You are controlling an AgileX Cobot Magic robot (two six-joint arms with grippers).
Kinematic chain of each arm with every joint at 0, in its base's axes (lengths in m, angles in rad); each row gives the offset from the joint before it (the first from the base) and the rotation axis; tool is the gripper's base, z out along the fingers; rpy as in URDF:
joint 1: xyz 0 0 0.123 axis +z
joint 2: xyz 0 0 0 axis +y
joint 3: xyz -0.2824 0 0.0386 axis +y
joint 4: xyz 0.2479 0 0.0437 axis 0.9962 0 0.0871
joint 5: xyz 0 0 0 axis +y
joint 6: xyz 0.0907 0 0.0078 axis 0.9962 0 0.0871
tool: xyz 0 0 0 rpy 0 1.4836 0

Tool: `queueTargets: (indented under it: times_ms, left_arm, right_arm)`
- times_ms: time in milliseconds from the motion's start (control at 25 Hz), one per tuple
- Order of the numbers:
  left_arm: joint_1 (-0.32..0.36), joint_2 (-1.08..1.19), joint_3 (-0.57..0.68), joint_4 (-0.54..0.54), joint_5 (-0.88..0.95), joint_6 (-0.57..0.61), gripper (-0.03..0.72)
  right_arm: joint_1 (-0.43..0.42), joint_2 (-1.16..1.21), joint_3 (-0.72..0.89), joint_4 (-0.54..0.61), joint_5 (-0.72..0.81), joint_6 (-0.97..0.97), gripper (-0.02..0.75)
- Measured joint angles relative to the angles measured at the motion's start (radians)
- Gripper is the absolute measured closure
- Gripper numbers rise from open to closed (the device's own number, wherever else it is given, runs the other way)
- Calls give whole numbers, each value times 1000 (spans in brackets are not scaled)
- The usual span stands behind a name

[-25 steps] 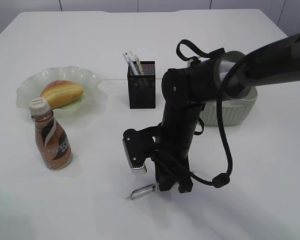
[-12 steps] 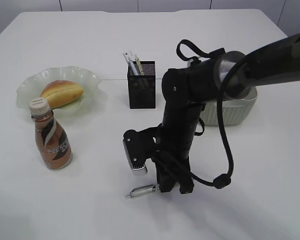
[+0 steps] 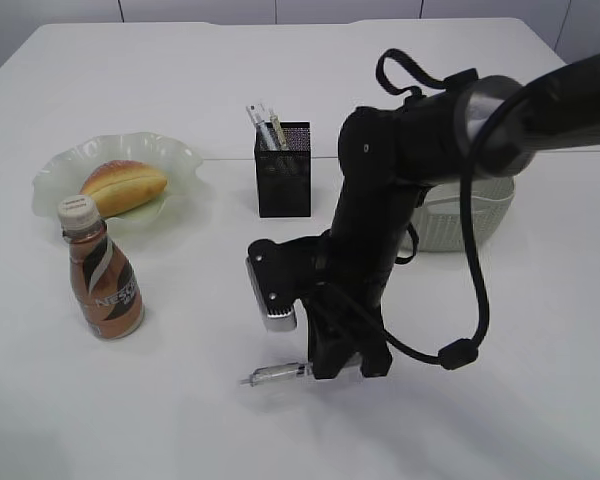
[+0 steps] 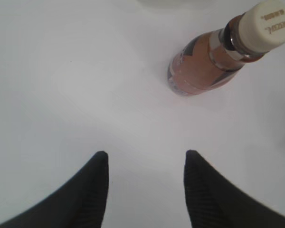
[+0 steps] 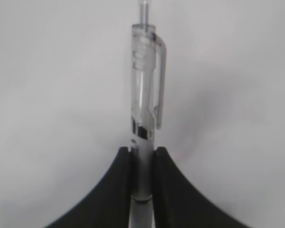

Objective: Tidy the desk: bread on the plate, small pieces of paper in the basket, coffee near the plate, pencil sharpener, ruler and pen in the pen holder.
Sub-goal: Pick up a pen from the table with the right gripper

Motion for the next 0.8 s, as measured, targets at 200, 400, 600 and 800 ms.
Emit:
queueTargets:
  times_ms: [200,400,600,800]
  left_arm:
    - [0,0,0,0,4,0,307]
    - [0,0,0,0,4,0,308]
    - [0,0,0,0,12,0,308]
    - [0,0,0,0,27,0,308]
  right_arm:
    - [-44,-44,0,132,39,-81,678]
    - [-101,-89,0,218,32,-117,678]
    - [-197,-96,-27,413,10,-196,678]
    - [-267,-96,-38,689,-76,-346,678]
